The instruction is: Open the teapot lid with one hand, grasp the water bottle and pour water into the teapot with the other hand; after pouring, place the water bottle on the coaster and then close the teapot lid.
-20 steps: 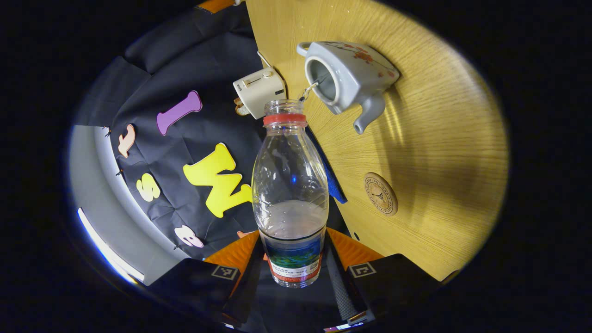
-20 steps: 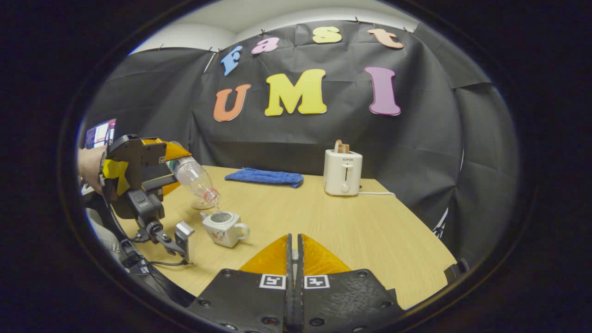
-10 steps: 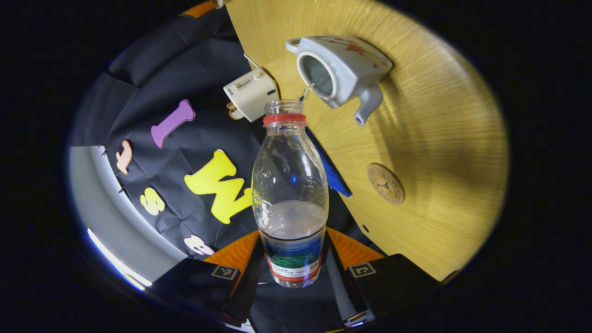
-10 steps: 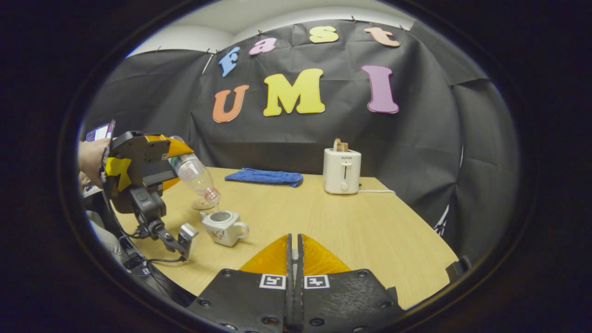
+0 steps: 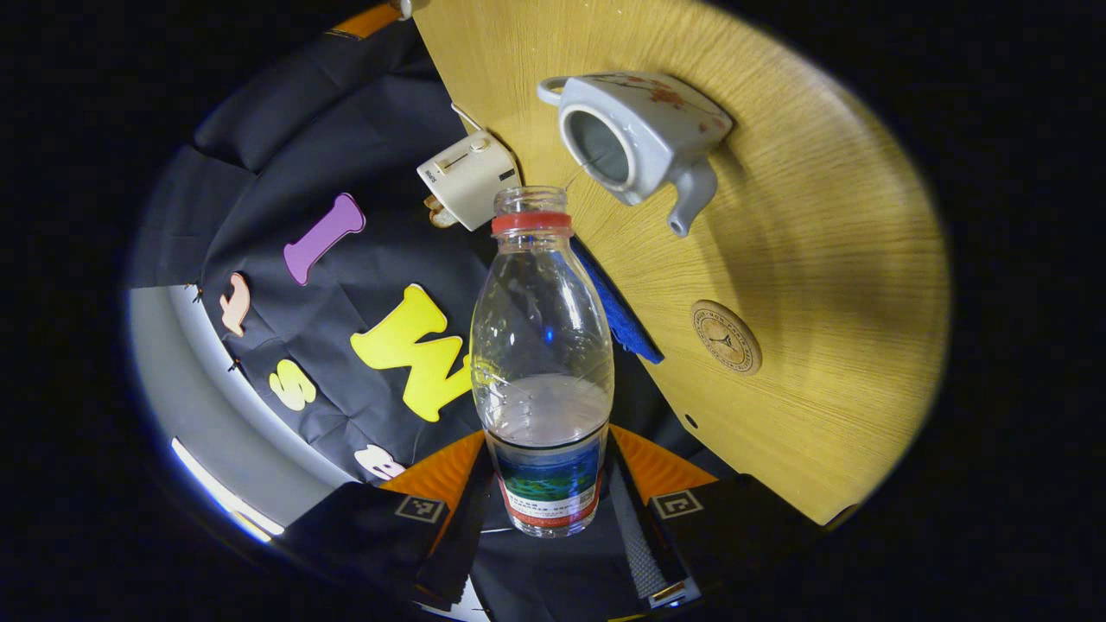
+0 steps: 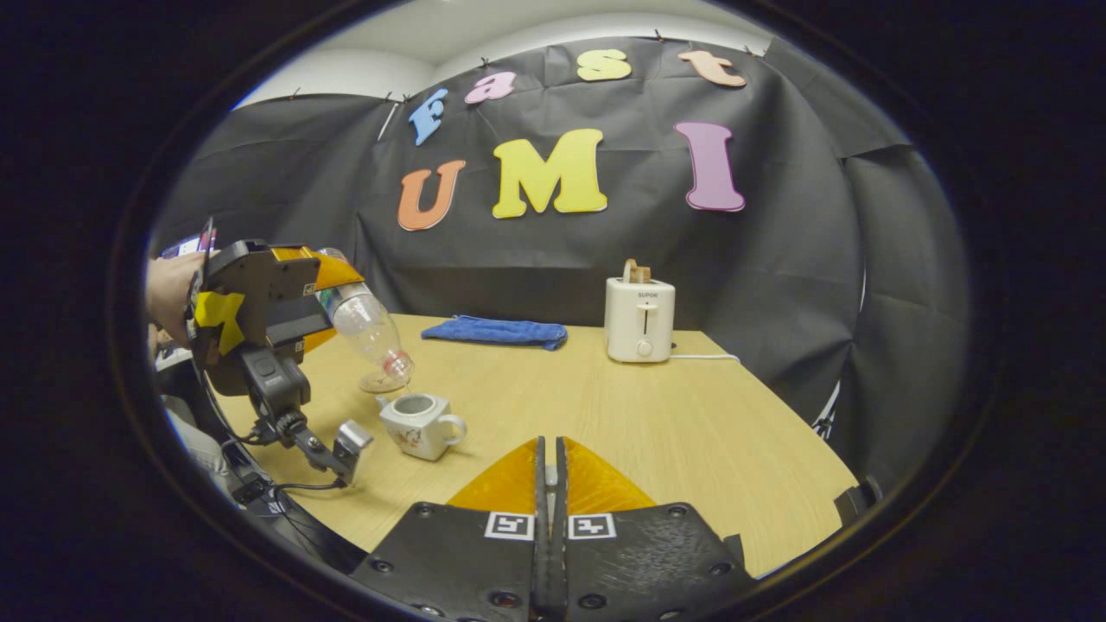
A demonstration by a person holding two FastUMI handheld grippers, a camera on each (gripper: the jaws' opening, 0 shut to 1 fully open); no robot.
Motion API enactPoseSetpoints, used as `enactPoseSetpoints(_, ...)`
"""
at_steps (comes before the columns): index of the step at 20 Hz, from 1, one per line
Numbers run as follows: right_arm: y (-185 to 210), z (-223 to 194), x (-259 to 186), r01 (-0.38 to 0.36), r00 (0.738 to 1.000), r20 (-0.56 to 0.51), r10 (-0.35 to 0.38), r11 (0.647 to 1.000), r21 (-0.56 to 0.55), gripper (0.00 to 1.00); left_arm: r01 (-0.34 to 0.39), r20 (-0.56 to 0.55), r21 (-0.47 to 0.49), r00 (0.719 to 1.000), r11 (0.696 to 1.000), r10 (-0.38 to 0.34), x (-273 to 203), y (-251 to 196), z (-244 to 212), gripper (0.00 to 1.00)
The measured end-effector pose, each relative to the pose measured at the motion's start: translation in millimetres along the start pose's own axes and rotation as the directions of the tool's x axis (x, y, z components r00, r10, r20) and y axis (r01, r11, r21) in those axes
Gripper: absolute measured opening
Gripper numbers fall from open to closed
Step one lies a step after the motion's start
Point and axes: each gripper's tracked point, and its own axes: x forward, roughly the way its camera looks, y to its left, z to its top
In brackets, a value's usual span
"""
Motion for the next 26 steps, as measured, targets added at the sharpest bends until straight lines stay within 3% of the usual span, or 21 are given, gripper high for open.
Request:
enactPoseSetpoints(5, -1.1, -1.1, -0.2, 0.003, 1.0, -0.001, -0.003, 1.0, 0.008, 0.0, 0.001, 0.003, -0.022, 1.0, 1.0, -0.001, 1.8, -1.5, -0.8, 0.71)
enactPoseSetpoints(10, -3.8, 1.3, -1.3, -0.007, 1.0, 0.003, 0.007, 0.998, 0.056, 0.0, 0.061, 0.015, -0.187, 0.998, 0.981, -0.059, 6.6, -21.2, 1.8, 0.71)
enactPoseSetpoints(11, -5.1, 0.3, -1.0, -0.002, 1.0, 0.002, 0.002, 0.998, 0.056, 0.0, 0.054, 0.012, -0.221, 0.999, 0.974, -0.053, 5.4, -22.9, 1.1, 0.75)
enactPoseSetpoints(12, -6.7, 1.1, -1.2, 0.003, 1.0, 0.003, -0.003, 0.998, 0.057, 0.0, 0.055, 0.016, -0.264, 0.998, 0.963, -0.053, 4.8, -26.1, 1.9, 0.72)
enactPoseSetpoints(14, -7.1, 2.9, -2.5, 0.004, 1.0, 0.006, -0.004, 0.998, 0.065, 0.0, 0.074, 0.021, -0.399, 0.997, 0.914, -0.071, 3.5, -39.2, 1.1, 0.71)
enactPoseSetpoints(16, -5.7, 5.0, -1.6, 0.002, 1.0, 0.008, -0.003, 0.997, 0.071, 0.0, 0.119, 0.031, -0.569, 0.992, 0.813, -0.124, 1.5, -56.6, 0.9, 0.71)
enactPoseSetpoints(19, -3.2, 10.5, -1.9, 0.002, 1.0, 0.013, -0.003, 0.998, 0.063, 0.0, 0.166, 0.073, -0.797, 0.981, 0.581, -0.179, -4.3, -67.0, 2.9, 0.71)
enactPoseSetpoints(21, -0.5, 15.5, -2.3, 0.0, 1.0, 0.022, -0.001, 0.998, 0.063, 0.0, 0.159, 0.095, -0.886, 0.982, 0.436, -0.165, -4.7, -62.1, 4.7, 0.72)
enactPoseSetpoints(23, 1.5, 20.0, -3.7, -0.001, 0.999, 0.032, -0.001, 0.998, 0.064, 0.0, 0.154, 0.106, -0.938, 0.98, 0.311, -0.167, -1.5, -62.8, 2.5, 0.72)
enactPoseSetpoints(24, 1.8, 22.3, -4.1, 0.0, 0.999, 0.035, -0.002, 0.998, 0.067, 0.0, 0.152, 0.114, -0.961, 0.979, 0.232, -0.167, 0.5, -64.7, 1.0, 0.72)
enactPoseSetpoints(26, 3.5, 24.5, -4.2, -0.002, 0.999, 0.035, -0.001, 0.998, 0.07, 0.0, 0.156, 0.149, -0.987, 0.976, 0.032, -0.156, 2.6, -65.0, 1.9, 0.72)
